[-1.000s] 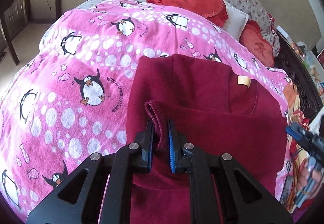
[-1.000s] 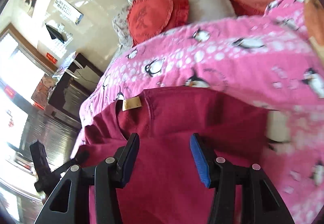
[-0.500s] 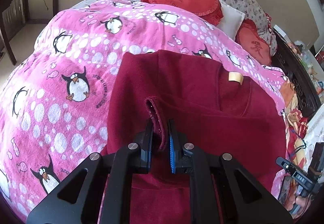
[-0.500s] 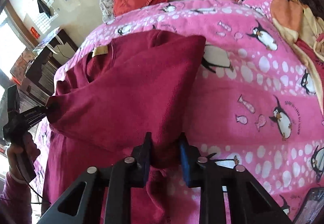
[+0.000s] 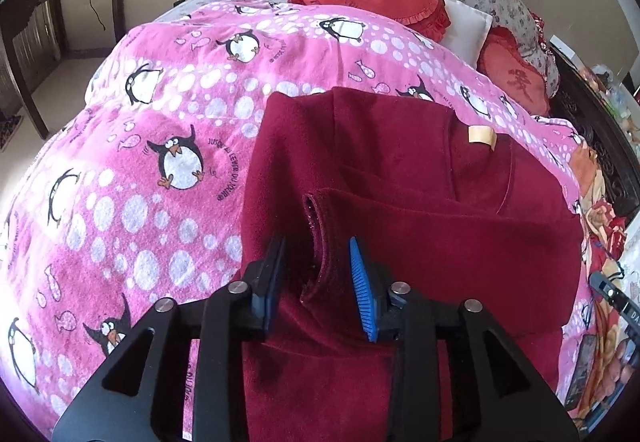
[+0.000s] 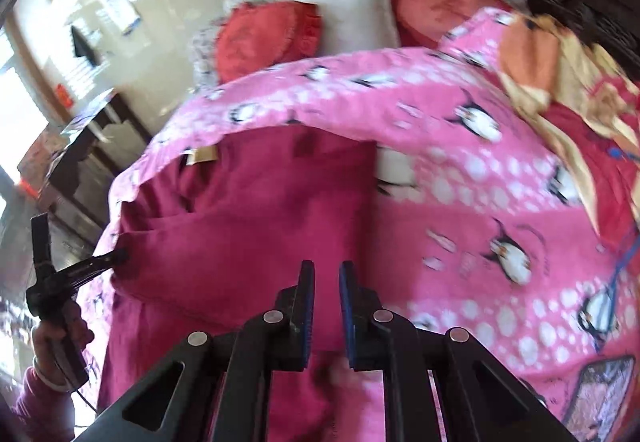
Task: Fold small clothes
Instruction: 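Grasp the sweatshirt side edge with the left tool and fold it inward, then grasp the sweatshirt hem with the left tool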
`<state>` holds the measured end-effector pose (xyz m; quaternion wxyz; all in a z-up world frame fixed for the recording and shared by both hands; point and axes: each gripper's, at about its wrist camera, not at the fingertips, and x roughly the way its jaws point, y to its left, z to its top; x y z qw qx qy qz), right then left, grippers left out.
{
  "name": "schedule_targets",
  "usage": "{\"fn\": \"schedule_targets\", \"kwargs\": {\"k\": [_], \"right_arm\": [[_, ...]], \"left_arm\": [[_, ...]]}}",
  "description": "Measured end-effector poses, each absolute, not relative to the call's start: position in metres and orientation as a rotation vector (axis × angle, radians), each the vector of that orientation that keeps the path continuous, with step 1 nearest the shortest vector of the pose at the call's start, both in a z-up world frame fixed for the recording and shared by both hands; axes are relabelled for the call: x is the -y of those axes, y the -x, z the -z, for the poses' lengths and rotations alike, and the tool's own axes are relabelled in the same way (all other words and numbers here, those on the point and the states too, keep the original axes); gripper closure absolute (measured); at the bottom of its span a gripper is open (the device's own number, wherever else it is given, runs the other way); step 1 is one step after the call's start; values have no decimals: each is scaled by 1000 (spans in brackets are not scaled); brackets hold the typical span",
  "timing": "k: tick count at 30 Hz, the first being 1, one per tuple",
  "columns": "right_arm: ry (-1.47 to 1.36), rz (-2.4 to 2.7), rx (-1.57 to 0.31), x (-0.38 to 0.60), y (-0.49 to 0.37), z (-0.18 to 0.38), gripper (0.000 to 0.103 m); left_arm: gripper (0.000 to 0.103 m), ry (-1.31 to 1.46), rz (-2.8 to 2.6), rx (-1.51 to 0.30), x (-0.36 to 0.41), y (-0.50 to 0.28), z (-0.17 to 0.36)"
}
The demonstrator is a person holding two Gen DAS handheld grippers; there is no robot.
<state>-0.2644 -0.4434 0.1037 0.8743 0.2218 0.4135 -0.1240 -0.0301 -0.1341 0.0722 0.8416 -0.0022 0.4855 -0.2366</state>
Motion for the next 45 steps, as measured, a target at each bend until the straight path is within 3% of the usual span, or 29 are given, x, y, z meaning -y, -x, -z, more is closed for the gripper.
{"fn": "schedule_targets", "kwargs": {"k": [2, 10, 15, 16, 18, 19, 29, 30, 32, 33, 45], "right_arm": [[-446, 247, -874, 436, 243, -99, 92], [-420, 353, -936, 464, 189, -67, 92], [-464, 363, -917, 465, 196, -80, 90], [-462, 361, -906, 460, 203, -86, 87], [-446, 356, -900, 449, 216, -95, 59], [-437, 357, -902, 444, 223, -97, 55], [-458, 405, -1027, 441, 250, -52, 54], [-486, 398, -1018, 443, 254, -57, 54], [-514, 376, -993, 442, 263, -68, 54], [-523, 359, -985, 441, 269, -74, 54], [-539, 199, -1060, 391, 348, -97, 53]], "left_arm": [[54, -11, 492, -1008, 136, 32, -73], [54, -100, 464, -1018, 151, 29, -58], [54, -114, 464, -1023, 153, 28, -53], [54, -115, 466, -1022, 153, 28, -53], [54, -118, 468, -1021, 153, 28, -53], [54, -119, 469, -1020, 152, 29, -54], [53, -144, 461, -1019, 147, 47, -64], [51, -145, 462, -1018, 144, 51, -67], [31, -136, 465, -1024, 138, 57, -71], [30, -119, 471, -1028, 133, 61, -74], [30, -151, 493, -1042, 90, 121, -87]]}}
